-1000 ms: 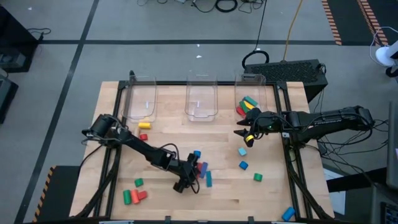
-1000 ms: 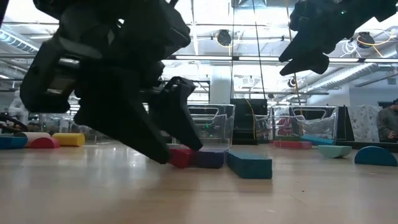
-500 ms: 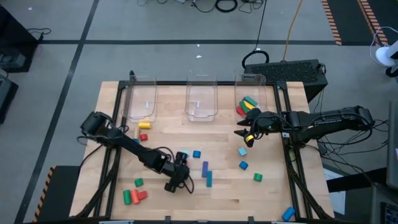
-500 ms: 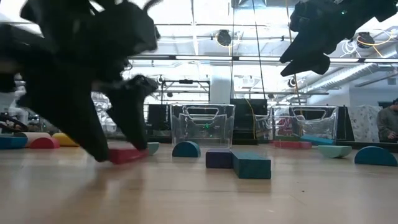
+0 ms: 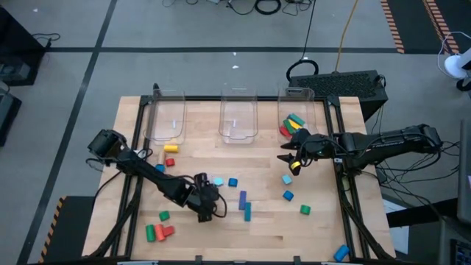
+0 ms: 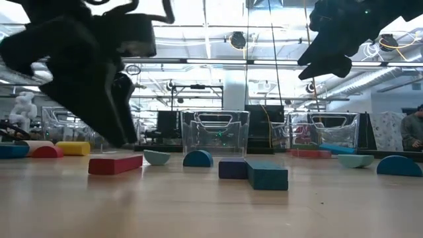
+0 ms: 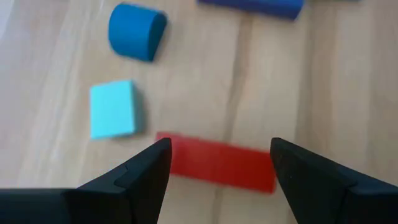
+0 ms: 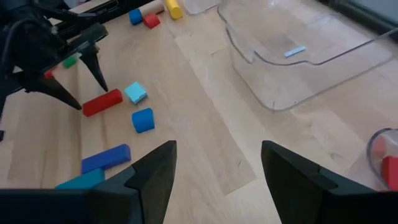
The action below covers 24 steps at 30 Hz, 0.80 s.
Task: Sort blocks by size
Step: Put the red rectangular block into the right transparent bin
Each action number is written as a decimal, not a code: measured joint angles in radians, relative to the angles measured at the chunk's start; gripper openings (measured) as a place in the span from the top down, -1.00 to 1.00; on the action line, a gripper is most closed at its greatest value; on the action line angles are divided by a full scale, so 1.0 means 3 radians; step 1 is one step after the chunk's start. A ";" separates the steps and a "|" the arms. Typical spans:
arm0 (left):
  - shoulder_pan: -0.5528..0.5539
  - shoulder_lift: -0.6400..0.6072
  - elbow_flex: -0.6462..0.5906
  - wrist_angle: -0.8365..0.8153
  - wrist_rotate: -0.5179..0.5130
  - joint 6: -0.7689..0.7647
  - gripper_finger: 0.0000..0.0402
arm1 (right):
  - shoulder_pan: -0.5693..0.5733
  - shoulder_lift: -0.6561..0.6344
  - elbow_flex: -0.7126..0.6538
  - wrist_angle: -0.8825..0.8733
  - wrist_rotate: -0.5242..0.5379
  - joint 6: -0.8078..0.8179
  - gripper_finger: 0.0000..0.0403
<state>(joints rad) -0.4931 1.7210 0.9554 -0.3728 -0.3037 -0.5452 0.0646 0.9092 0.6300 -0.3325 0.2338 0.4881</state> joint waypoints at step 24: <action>-0.0009 0.0226 0.0019 0.0244 -0.0276 -0.2317 -0.36 | 0.0087 0.0011 0.0000 -0.0008 0.0024 0.0214 -0.09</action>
<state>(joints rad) -0.4957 1.7887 0.9612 -0.2997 -0.3864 -1.2403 0.0906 0.9127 0.6300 -0.3347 0.2409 0.5524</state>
